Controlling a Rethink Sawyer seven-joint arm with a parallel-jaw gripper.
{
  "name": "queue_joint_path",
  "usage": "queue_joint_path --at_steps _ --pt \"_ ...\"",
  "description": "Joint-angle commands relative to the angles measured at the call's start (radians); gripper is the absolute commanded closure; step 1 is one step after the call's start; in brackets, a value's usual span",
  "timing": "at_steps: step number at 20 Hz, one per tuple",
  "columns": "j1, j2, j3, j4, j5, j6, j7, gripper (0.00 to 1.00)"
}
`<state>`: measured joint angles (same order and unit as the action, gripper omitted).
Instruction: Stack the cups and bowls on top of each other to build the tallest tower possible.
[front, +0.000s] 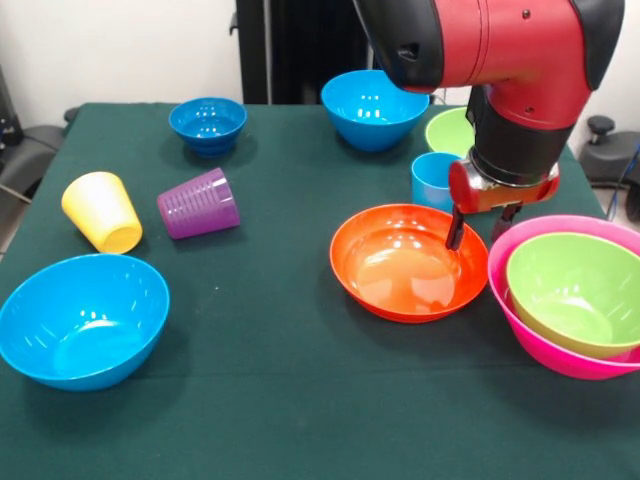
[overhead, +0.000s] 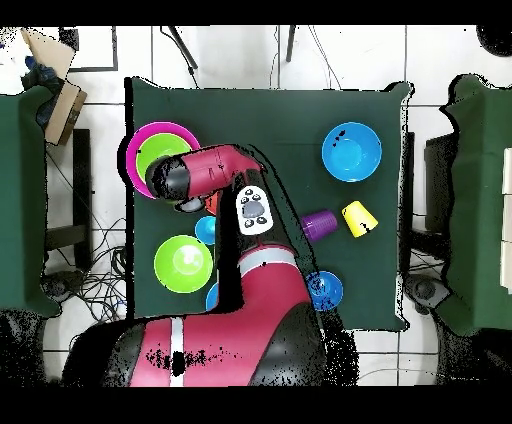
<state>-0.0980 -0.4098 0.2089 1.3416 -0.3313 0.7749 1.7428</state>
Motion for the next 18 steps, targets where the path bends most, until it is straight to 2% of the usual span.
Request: queue_joint_path --at_steps 1,18 --pt "0.0 0.024 0.016 0.035 -0.018 -0.044 0.056 0.0" --pt "-0.003 0.101 0.003 -0.023 -0.028 -0.044 0.054 0.0"
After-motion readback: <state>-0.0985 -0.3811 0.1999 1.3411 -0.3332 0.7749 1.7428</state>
